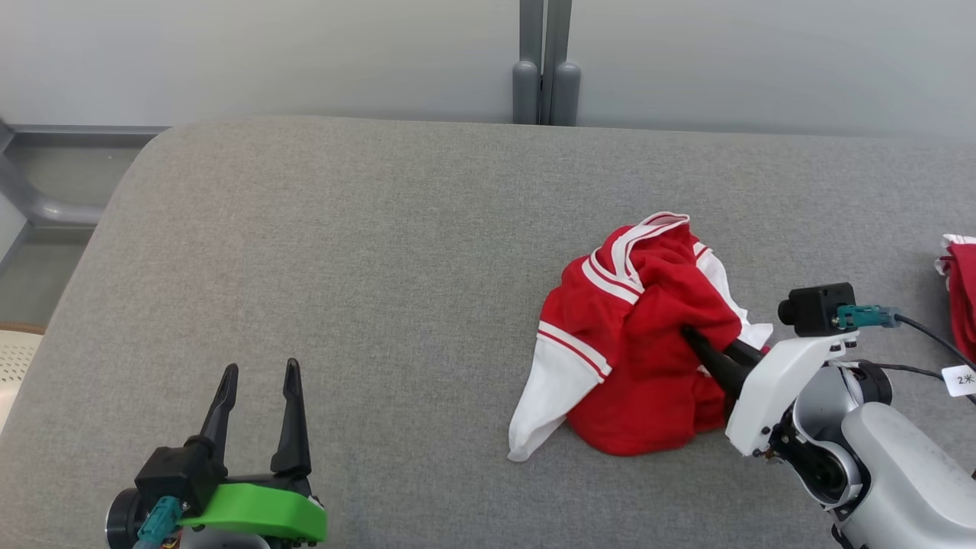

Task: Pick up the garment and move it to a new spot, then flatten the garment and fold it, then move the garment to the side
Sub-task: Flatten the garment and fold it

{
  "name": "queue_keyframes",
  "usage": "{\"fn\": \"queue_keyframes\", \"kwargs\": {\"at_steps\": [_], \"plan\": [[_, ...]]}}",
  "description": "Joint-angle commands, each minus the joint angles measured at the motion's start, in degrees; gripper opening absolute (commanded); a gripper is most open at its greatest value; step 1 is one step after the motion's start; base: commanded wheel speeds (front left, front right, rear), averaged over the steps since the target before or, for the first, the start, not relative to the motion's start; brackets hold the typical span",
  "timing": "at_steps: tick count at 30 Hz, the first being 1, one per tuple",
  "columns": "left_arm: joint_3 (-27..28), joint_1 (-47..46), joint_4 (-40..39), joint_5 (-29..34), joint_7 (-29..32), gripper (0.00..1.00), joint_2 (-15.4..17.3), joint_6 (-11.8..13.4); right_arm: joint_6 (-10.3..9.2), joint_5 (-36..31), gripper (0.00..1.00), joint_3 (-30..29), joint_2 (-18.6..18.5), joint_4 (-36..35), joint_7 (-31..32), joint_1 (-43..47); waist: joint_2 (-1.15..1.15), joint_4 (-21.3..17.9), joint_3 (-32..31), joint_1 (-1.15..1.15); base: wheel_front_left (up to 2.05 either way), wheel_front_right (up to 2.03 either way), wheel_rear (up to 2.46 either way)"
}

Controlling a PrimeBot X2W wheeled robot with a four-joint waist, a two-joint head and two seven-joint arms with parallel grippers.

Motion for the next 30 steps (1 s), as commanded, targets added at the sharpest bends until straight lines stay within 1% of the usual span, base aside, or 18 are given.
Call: {"fn": "queue_keyframes", "kwargs": {"at_steps": [1, 3, 9, 12, 15, 19, 23, 27, 29, 30], "plan": [[0.08, -0.95, 0.0, -0.52, -0.01, 1.0, 0.0, 0.11, 0.02, 0.5, 0.0, -0.57, -0.3, -0.28, -0.51, 0.34, 0.0, 0.58, 0.46, 0.0, 0.0, 0.0, 0.0], [-0.14, -1.06, 0.08, -0.82, -0.01, 1.0, -0.01, 0.07, 0.02, 1.08, 0.0, -1.72, -0.61, -0.98, -0.99, 0.54, 0.0, 0.86, 0.91, 0.0, 0.0, 0.0, 0.0], [-1.39, -2.35, -0.19, -1.99, -0.01, 1.0, -0.01, 0.15, 0.02, -0.22, 0.0, -6.31, -3.85, -1.45, -1.58, -2.27, 0.0, 1.8, 4.01, 0.0, 0.0, 0.0, 0.0], [-2.16, -3.67, -0.49, -2.18, -0.01, 1.0, -0.01, 0.31, 0.02, -0.59, 0.0, -7.34, -5.93, -0.96, -1.28, -5.77, 0.0, 2.39, 6.53, 0.0, 0.0, 0.0, 0.0], [-3.08, -5.29, -0.7, -2.58, -0.01, 1.0, 0.0, 0.17, 0.02, -0.83, 0.0, -7.27, -8.08, 1.03, -0.79, -10.64, 0.0, 3.25, 9.2, 0.0, 0.0, 0.0, 0.0], [-4.69, -7.56, -0.81, -3.56, -0.01, 1.0, -0.01, 0.21, 0.02, -1.2, 0.0, -6.51, -10.78, 6.47, 0.2, -17.96, 0.0, 4.9, 12.9, 0.0, 0.0, 0.0, 0.0], [-6.14, -9.32, -0.57, -4.43, -0.01, 1.0, 0.0, 0.47, 0.02, -1.97, 0.0, -5.9, -12.77, 13.43, -1.17, -23.5, 0.0, 6.69, 15.34, 0.0, 0.0, 0.0, 0.0], [-6.71, -10.24, -0.29, -4.74, -0.01, 1.0, 0.01, 0.77, 0.03, -3.09, 0.0, -4.47, -13.02, 20.41, -3.95, -27.35, 0.0, 7.58, 16.09, 0.0, 0.0, 0.0, 0.0], [-6.82, -10.26, 0.14, -4.74, -0.02, 1.0, 0.01, 0.78, 0.03, -2.44, 0.0, -3.47, -11.99, 23.51, -5.31, -27.88, 0.0, 7.65, 15.58, 0.0, 0.0, 0.0, 0.0], [-6.88, -10.17, 0.25, -4.7, -0.02, 1.0, 0.01, 0.87, 0.03, -2.34, 0.24, -2.98, -11.63, 24.51, -6.13, -28.14, 0.0, 7.55, 15.23, 0.0, 0.0, 0.0, 0.0]]}}
